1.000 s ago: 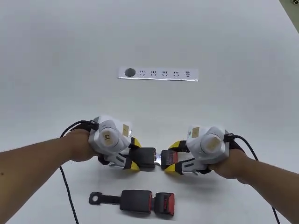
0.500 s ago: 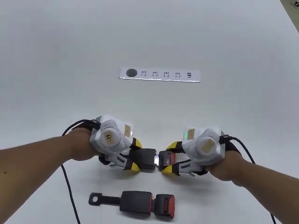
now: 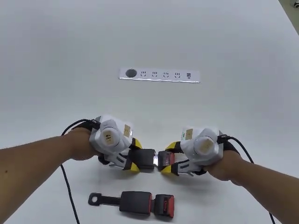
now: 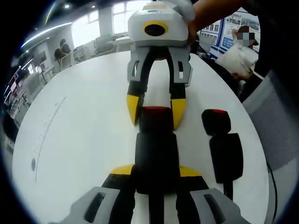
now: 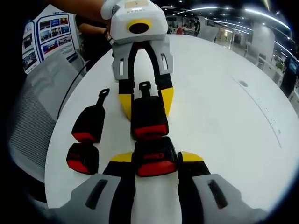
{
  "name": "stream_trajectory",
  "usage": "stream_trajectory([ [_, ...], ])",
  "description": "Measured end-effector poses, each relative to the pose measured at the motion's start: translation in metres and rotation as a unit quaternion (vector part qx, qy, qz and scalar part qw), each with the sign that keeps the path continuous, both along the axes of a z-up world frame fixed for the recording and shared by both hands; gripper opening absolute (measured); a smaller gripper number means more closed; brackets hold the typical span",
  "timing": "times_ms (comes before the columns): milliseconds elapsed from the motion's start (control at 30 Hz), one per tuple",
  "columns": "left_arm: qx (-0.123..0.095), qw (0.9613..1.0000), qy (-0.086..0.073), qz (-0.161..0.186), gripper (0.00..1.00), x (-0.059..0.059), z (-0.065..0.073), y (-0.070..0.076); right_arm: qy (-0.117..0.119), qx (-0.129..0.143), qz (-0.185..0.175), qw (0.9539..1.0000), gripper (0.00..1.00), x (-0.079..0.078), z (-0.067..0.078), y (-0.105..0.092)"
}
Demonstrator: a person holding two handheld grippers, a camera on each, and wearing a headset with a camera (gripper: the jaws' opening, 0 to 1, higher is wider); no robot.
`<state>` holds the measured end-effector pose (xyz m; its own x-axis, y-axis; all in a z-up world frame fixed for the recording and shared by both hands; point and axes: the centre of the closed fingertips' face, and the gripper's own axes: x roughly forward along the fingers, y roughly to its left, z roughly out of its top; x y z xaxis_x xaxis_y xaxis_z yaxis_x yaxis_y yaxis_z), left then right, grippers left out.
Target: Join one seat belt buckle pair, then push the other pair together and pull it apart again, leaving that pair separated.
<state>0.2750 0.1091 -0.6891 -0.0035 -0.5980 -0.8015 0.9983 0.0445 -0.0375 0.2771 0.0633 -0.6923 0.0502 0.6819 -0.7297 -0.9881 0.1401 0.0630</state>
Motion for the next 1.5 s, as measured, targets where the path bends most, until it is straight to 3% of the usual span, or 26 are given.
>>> stream_trajectory([
  [1067,0.007,1.0,0.001,-0.004,0.34,0.002,-0.003,0.0,-0.003,-0.005,0.007,1.0,0.33,0.0,0.003,-0.002],
  [1500,0.007,1.0,0.002,0.0,0.34,0.001,-0.002,0.001,-0.002,-0.015,0.007,0.9999,0.33,0.001,-0.001,-0.018],
])
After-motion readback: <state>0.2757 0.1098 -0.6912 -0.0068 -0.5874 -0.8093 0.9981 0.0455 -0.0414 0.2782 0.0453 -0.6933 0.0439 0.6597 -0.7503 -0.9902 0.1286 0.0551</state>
